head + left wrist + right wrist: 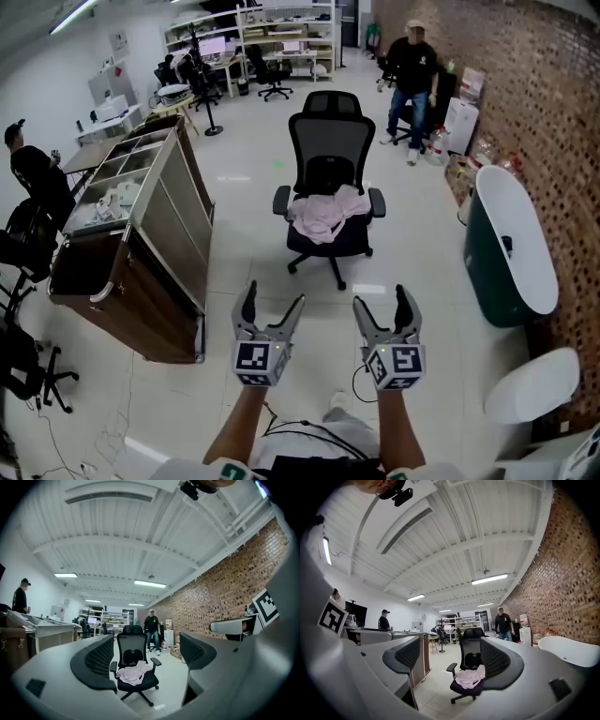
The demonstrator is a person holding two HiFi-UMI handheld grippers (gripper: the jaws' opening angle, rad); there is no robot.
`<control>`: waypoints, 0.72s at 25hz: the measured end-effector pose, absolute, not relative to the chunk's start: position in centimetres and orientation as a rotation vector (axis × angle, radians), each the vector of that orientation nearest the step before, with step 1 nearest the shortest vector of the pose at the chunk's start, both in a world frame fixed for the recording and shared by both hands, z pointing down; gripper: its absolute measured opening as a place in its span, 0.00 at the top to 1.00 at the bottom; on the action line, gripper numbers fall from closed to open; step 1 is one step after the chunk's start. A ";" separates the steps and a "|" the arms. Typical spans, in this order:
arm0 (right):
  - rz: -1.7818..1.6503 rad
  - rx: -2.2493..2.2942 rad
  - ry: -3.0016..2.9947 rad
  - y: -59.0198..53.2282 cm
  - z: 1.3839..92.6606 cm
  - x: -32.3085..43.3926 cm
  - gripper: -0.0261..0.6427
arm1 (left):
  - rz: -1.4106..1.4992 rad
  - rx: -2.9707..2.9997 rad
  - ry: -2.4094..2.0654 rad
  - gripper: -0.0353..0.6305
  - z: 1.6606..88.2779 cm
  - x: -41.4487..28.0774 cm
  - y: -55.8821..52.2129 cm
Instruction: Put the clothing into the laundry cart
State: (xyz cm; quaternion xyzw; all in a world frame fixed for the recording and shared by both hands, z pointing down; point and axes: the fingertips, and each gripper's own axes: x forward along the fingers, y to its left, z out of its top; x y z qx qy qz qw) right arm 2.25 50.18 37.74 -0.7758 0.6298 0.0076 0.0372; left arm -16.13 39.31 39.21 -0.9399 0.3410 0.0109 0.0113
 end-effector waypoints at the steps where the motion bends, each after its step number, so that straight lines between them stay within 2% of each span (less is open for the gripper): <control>1: 0.043 -2.367 1.943 49.6 37.3 3.6 0.31 | 0.049 -2.926 1.078 0.32 38.8 -14.8 38.8; 8: 0.070 -2.275 2.000 47.0 36.3 11.2 0.31 | 0.085 -2.874 1.137 0.32 37.2 -7.1 37.8; 18: -0.050 -2.227 2.068 44.0 39.7 15.4 0.31 | -0.015 -2.865 1.144 0.32 38.9 -1.8 35.8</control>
